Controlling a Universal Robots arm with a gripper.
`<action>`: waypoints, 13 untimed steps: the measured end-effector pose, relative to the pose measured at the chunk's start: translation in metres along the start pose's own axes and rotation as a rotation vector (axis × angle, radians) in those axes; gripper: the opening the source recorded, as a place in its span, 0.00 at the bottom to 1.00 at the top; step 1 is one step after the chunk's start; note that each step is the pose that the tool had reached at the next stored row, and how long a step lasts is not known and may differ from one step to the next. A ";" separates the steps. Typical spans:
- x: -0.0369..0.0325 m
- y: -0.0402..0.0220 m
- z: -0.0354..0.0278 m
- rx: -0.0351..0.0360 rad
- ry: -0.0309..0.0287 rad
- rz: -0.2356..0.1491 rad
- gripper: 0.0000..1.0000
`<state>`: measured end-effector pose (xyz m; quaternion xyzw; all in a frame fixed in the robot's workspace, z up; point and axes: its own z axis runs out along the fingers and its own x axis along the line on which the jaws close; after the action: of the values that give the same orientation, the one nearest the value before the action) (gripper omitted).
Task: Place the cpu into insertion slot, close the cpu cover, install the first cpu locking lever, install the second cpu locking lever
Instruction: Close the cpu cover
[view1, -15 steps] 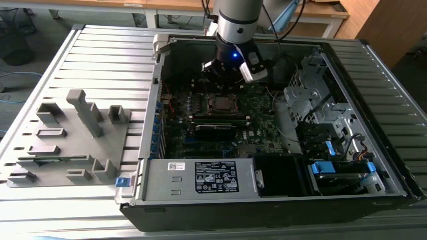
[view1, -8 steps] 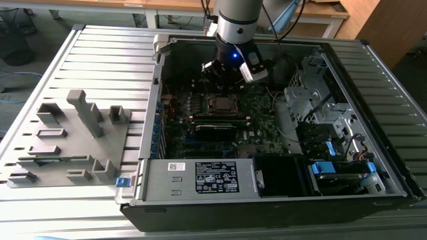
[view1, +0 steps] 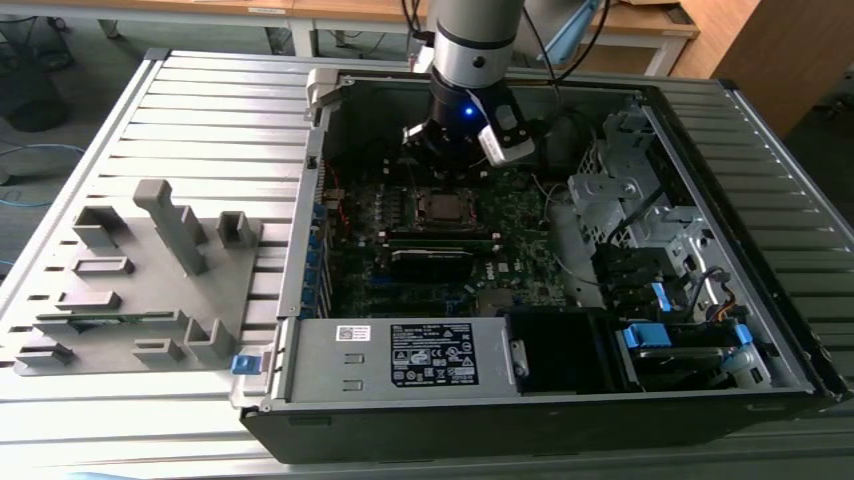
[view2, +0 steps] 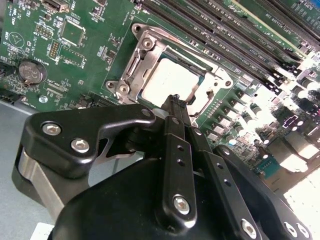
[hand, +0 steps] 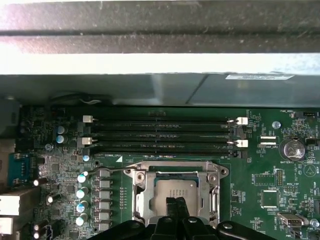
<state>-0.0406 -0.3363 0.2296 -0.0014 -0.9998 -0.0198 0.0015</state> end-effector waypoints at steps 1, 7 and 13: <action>0.0008 0.0000 0.0002 0.0000 0.0000 0.000 0.11; 0.0018 0.0000 0.0012 0.0000 -0.0001 0.000 0.11; 0.0018 -0.0001 0.0015 0.0000 -0.0002 0.000 0.11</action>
<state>-0.0425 -0.3363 0.2281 -0.0014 -0.9998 -0.0198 0.0014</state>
